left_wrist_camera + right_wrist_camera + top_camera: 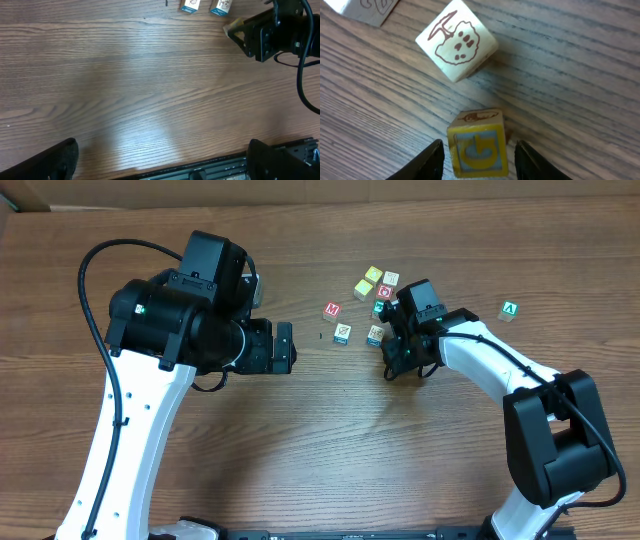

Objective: Flip 3 blocks

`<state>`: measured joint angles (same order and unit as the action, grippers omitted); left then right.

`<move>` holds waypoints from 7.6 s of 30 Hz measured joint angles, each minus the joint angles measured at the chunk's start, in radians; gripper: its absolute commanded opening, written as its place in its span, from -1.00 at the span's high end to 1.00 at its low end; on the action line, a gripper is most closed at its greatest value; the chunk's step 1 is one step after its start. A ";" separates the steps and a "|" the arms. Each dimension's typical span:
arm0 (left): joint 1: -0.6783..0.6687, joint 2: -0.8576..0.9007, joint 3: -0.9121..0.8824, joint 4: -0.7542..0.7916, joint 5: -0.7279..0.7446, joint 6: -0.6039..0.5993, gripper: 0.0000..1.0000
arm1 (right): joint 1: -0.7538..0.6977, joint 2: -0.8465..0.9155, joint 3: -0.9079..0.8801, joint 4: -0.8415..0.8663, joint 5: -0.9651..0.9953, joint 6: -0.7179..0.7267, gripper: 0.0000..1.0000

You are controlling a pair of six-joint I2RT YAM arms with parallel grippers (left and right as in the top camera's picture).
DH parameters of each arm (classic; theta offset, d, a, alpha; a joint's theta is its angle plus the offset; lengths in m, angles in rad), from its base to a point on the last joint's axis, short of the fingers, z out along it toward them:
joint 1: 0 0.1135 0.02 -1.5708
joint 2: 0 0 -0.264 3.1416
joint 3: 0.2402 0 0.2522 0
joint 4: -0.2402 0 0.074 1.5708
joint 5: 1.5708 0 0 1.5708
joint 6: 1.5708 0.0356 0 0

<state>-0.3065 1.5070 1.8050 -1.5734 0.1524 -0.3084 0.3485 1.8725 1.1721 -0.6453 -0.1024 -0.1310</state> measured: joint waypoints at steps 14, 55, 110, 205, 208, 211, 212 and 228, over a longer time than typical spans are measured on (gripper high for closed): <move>0.000 0.000 0.000 0.000 0.000 0.000 -0.99 | 0.000 0.001 0.000 -0.028 -0.004 0.023 0.19; 0.000 0.000 0.000 0.000 0.000 0.000 -1.00 | 0.000 0.000 -0.029 0.008 0.005 0.049 0.29; 0.000 0.000 0.000 0.000 0.000 0.000 -1.00 | 0.119 -0.017 0.009 -0.417 0.006 0.519 0.05; 0.000 0.000 0.000 0.001 0.000 0.000 -0.99 | -0.154 -0.026 0.369 -0.420 -0.079 0.673 -1.00; 0.000 0.000 0.000 0.001 0.000 0.000 -1.00 | -0.240 -0.026 0.369 -0.420 -0.077 0.677 -1.00; 0.000 0.000 0.000 0.000 0.000 0.000 -1.00 | -0.279 -0.026 0.369 -0.417 -0.078 0.678 -1.00; 0.000 0.000 0.000 0.000 0.000 0.000 -0.99 | -0.285 -0.026 0.369 -0.417 -0.077 0.677 -1.00; 0.000 0.000 0.000 0.000 0.000 0.000 -1.00 | -0.307 -0.026 0.369 -0.417 -0.082 0.678 -1.00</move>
<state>-0.3065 1.5070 1.8050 -1.5730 0.1524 -0.3084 0.0414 1.8469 1.5406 -1.0618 -0.1844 0.5465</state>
